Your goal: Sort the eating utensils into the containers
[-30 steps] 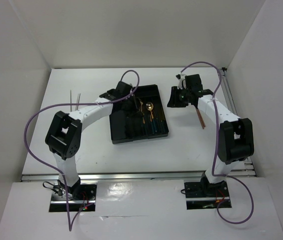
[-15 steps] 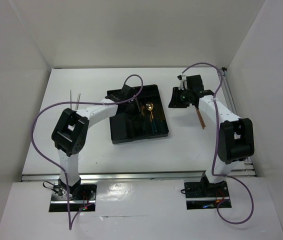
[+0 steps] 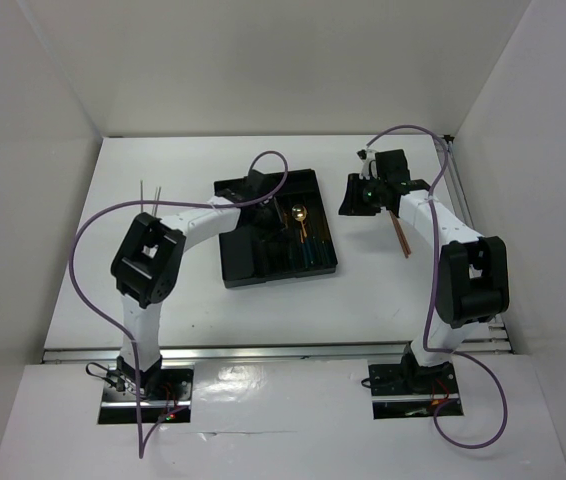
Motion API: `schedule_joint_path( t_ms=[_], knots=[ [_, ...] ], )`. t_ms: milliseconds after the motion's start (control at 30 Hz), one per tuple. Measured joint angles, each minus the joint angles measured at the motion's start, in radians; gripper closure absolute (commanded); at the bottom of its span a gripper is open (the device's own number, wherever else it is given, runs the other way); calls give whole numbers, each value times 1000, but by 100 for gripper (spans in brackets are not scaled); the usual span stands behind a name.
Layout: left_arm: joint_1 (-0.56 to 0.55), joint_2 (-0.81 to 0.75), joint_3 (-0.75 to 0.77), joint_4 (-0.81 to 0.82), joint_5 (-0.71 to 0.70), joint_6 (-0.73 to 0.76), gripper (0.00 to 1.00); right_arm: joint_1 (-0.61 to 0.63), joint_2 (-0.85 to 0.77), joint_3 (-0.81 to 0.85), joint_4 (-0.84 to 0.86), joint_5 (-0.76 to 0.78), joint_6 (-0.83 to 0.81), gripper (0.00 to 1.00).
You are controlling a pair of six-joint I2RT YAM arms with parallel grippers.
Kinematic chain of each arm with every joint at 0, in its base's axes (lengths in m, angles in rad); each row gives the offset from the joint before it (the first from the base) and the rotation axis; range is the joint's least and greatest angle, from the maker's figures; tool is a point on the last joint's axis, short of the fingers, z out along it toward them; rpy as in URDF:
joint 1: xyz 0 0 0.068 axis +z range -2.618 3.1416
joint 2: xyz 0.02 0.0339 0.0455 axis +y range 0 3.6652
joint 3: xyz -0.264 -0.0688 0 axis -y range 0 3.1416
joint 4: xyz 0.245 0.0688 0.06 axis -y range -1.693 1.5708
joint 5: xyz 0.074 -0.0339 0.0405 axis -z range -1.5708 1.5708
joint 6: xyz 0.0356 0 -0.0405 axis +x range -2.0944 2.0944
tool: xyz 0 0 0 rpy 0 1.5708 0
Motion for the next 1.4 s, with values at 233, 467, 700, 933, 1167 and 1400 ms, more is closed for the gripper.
schedule_joint_path(
  t_ms=[233,467,700,933,1167,1400],
  knots=[
    [0,11,11,2,0,-19,100,-1,0,0,0,-1,0,62],
    [-4,16,11,4,0,-20,94,-9,0,0,0,-11,0,62],
    [-13,27,15,19,1,-19,44,-27,0,-1,0,-19,0,62],
    [-26,23,23,26,-24,10,37,-28,0,-12,0,-23,0,64],
    [-26,-111,0,23,-122,129,18,-28,-2,-18,0,-24,-8,66],
    [-25,-424,-3,35,-306,388,0,-32,-31,-99,15,31,-101,66]
  ],
)
